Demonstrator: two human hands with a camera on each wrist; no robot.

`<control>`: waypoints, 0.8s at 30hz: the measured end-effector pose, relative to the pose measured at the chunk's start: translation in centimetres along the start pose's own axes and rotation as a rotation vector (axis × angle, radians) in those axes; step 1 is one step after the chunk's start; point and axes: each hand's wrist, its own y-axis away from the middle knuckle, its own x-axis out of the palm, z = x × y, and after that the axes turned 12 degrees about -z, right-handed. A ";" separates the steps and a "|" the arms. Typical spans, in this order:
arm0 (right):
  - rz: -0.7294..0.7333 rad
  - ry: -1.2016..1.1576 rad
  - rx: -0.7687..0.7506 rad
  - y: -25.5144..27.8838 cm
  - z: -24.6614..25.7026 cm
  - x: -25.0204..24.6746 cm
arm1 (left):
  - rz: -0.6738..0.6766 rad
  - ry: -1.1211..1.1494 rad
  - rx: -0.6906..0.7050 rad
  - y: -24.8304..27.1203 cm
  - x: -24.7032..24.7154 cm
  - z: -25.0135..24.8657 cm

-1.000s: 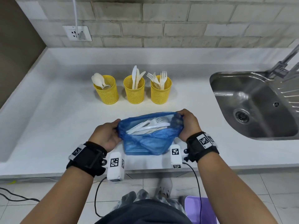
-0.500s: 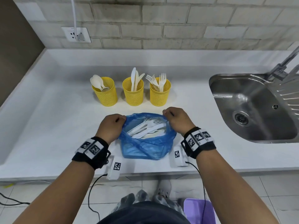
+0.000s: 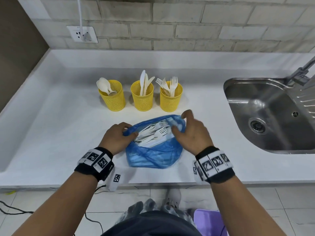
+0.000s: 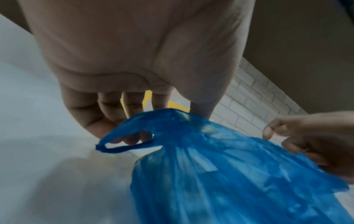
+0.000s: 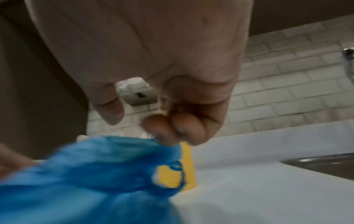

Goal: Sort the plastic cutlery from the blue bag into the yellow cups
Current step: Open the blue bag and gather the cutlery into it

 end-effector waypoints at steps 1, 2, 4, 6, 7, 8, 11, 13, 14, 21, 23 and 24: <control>0.091 -0.009 -0.051 1.2 0.7 -0.1 | 0.009 0.001 0.033 -0.1 0.1 0.0; 0.214 -0.028 -0.099 2.4 1.5 -0.1 | 0.020 0.006 0.064 -0.1 0.2 -0.2; 0.455 -0.059 -0.129 4.6 2.7 0.9 | 0.033 0.027 0.101 -0.3 0.7 -0.2; 0.494 -0.011 -0.164 5.4 2.5 2.7 | 0.004 0.019 0.115 -0.4 0.9 -0.1; 0.450 0.001 -0.173 5.4 2.2 3.5 | -0.028 0.004 0.111 -0.4 0.9 0.1; 0.393 -0.011 -0.163 5.1 1.7 4.1 | -0.060 -0.005 0.094 -0.3 0.7 0.4; 0.221 -0.061 -0.118 3.8 0.6 4.6 | -0.116 -0.004 -0.002 0.4 -0.4 1.0; 0.150 -0.036 -0.110 2.7 0.4 4.0 | -0.102 -0.025 -0.050 1.3 -1.3 1.3; 0.120 -0.018 -0.108 2.1 0.3 3.7 | -0.087 -0.042 -0.062 1.9 -1.8 1.5; -0.055 0.008 -0.097 -1.4 0.8 3.3 | 0.093 -0.072 0.014 8.0 -2.5 2.0; -0.076 0.003 -0.125 -1.9 0.9 3.2 | 0.163 -0.081 0.036 8.9 -2.3 1.7; -0.084 -0.005 -0.142 -2.0 0.9 3.2 | 0.176 -0.099 0.047 8.9 -2.2 1.4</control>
